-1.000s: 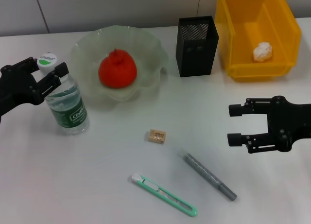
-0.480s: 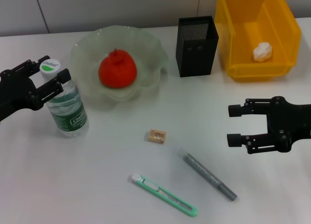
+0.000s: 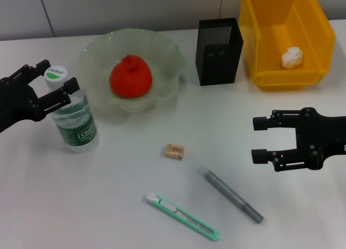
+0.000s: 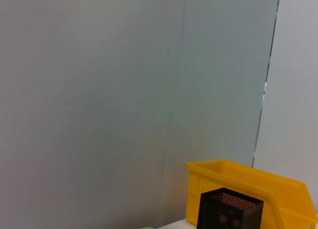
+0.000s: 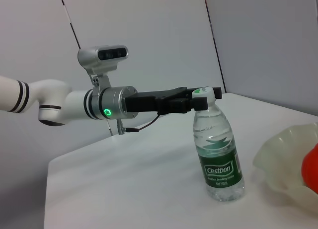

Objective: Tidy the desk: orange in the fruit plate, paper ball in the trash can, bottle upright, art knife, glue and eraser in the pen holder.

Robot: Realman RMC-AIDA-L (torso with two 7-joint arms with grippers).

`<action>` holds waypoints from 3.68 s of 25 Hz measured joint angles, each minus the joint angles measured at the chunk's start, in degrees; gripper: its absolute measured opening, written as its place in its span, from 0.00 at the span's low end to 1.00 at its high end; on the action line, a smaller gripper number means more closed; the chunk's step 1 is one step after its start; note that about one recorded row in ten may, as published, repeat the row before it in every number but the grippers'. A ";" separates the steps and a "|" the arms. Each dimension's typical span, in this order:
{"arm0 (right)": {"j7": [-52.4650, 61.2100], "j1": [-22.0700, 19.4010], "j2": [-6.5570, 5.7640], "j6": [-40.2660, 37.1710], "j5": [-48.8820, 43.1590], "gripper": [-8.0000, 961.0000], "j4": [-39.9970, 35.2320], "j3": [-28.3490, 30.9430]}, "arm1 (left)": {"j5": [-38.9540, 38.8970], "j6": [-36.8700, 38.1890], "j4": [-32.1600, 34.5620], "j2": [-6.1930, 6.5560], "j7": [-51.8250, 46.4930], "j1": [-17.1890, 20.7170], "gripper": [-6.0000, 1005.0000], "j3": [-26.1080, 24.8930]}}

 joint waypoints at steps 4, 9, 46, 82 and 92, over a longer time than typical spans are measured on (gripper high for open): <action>0.24 0.00 0.00 -0.10 0.01 0.81 0.01 -0.01 | 0.01 0.00 0.42 0.12 -0.39 0.07 0.85 -0.23; 0.24 -0.09 0.00 -0.26 0.20 0.81 0.01 0.23 | -1.82 1.12 1.69 0.37 -1.62 0.26 0.85 -0.71; 26.14 2.97 -0.91 -12.38 -3.57 0.81 -28.18 -1.79 | 17.15 28.38 13.04 3.93 -11.87 4.11 0.85 1.40; 68.27 40.97 1.84 1.34 -26.29 0.81 -2.10 -32.79 | 24.86 30.13 12.37 5.54 -2.20 7.75 0.85 4.32; 70.67 41.74 1.89 3.59 -26.46 0.81 1.09 -33.31 | 24.86 29.98 12.37 5.51 -1.77 7.71 0.85 5.04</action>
